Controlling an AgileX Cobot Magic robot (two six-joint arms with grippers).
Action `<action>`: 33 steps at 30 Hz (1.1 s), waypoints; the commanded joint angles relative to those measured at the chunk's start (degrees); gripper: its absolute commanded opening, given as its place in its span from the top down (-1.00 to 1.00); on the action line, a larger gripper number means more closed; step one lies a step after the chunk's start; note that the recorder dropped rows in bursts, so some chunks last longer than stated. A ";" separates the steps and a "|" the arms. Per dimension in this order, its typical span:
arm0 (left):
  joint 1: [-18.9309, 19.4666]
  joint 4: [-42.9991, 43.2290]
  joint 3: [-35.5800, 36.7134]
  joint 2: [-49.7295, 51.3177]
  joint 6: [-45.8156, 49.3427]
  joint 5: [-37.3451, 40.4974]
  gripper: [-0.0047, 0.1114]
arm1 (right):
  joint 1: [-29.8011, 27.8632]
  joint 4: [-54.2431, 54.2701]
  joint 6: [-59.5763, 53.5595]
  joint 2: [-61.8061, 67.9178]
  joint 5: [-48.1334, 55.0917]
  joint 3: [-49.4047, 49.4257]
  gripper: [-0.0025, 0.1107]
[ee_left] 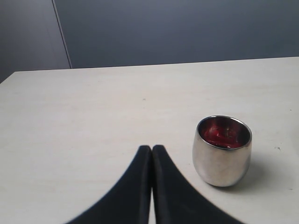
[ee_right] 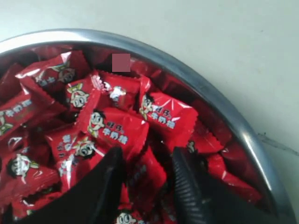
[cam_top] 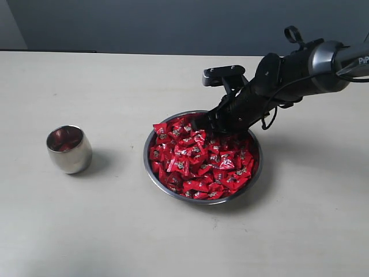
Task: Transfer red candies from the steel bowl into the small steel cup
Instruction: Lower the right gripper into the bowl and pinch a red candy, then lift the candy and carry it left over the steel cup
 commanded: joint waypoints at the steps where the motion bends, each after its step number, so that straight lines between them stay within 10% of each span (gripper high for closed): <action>1: 0.03 -0.13 0.22 -0.26 -0.14 -0.09 0.91 | -0.29 0.09 -0.22 0.28 0.25 -0.19 0.34; 8: 0.03 -0.13 0.22 -0.26 -0.14 -0.09 0.91 | -0.29 0.09 -0.22 0.28 0.47 -0.19 0.97; 33: 0.03 -0.13 0.22 -0.26 -0.14 -0.09 0.91 | -0.29 -1.40 -0.22 -6.44 0.14 -0.19 0.97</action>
